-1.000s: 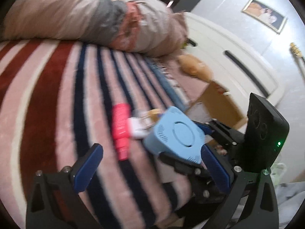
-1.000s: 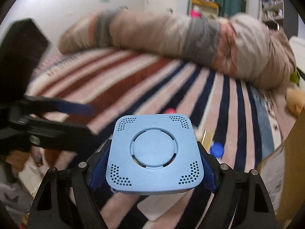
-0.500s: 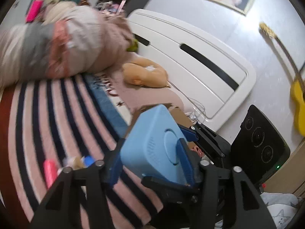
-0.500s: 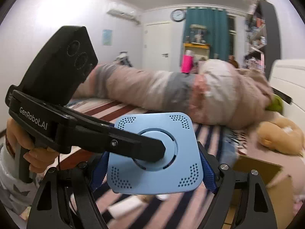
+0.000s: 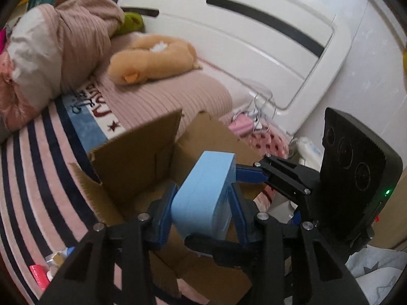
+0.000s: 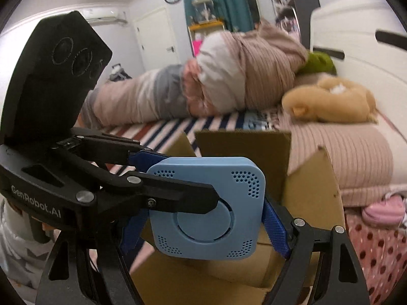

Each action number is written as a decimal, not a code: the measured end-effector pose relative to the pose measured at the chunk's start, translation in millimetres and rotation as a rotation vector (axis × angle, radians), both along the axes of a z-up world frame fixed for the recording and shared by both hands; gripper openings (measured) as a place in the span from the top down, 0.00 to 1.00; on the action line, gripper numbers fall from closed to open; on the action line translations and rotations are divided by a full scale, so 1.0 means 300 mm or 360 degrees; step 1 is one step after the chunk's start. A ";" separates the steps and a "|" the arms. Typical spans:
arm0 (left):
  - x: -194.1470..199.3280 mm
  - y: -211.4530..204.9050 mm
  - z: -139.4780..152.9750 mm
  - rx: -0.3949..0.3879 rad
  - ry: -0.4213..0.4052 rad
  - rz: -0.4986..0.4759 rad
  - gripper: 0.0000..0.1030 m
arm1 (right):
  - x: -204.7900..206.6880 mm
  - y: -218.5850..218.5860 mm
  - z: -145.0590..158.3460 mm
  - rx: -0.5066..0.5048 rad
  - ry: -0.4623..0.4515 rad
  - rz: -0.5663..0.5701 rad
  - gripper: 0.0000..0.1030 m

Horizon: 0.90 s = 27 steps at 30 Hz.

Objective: Organize rigid objects
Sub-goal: 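Carry the blue device into the cardboard box and open the right gripper, then move the right gripper back and grasp the pink spray bottle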

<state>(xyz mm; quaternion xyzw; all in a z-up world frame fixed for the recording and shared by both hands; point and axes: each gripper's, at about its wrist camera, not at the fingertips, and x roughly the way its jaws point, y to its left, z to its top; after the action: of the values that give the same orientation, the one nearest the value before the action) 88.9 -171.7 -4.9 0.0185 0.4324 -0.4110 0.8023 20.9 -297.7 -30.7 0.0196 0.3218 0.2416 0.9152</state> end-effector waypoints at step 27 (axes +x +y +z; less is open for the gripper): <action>-0.130 0.677 0.072 0.0025 -0.0263 0.0696 0.34 | -0.083 0.366 0.125 -0.0105 -0.0199 0.0279 0.05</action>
<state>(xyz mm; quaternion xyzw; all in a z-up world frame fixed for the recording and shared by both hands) 49.9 31.4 16.6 -0.0360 0.3622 -0.2211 0.9048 -3.9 -188.1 6.9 -0.0538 0.2723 0.3107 0.9091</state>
